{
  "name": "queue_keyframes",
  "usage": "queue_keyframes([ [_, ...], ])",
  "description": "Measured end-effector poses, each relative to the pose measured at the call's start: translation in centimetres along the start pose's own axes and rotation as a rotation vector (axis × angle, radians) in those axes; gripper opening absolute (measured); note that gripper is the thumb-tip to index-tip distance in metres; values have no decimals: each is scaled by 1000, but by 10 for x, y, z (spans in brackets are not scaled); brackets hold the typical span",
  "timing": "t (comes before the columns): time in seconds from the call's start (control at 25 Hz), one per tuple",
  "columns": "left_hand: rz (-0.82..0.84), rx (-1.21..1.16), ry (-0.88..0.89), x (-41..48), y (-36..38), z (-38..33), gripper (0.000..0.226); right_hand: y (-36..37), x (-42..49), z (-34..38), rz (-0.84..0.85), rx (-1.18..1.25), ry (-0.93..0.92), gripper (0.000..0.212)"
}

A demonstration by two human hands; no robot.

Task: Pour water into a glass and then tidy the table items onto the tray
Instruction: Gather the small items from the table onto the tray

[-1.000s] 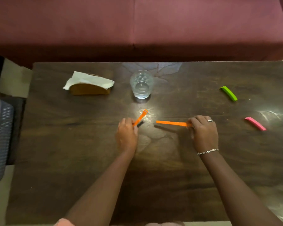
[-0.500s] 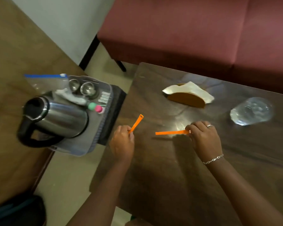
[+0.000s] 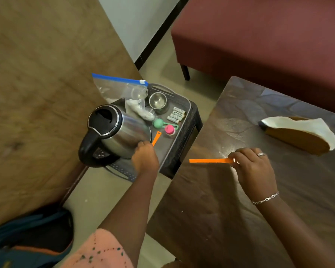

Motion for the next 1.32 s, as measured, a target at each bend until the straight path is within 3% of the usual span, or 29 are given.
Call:
queue_keyframes([
  [0.08,6,90,76,10,9,-13,14,7,6,4,27,-1,-6,7],
  [0.2,155,131,115,29,43,-26,26,15,11,3,64,-12,4,16],
  [0.4,153,166,154,45,58,-36,18,16,18,7,60,-10,-39,7],
  [0.52,169,176,191,47,52,-41,29,16,22,8,58,-11,-40,9],
  [0.56,220,191,159,42,43,-39,26,17,23,9,60,-12,-43,9],
  [0.64,157,250,198,44,42,-42,17,20,27,10,72,-16,-42,12],
  [0.76,104,148,243,49,47,-44,29,21,35,13,69,-18,-45,11],
  [1.32,156,15,162,43,54,-8,22,46,120,76,22,17,-290,9],
])
Point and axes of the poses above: each hand's wrist, its own x-axis towards the middle knuckle, its own y-axis out of the palm, z = x × y, the point moved 9 cm from there along x, towards the middle knuckle, and after that the axes turned 2 degrees about -y, right-handed, at the moved point
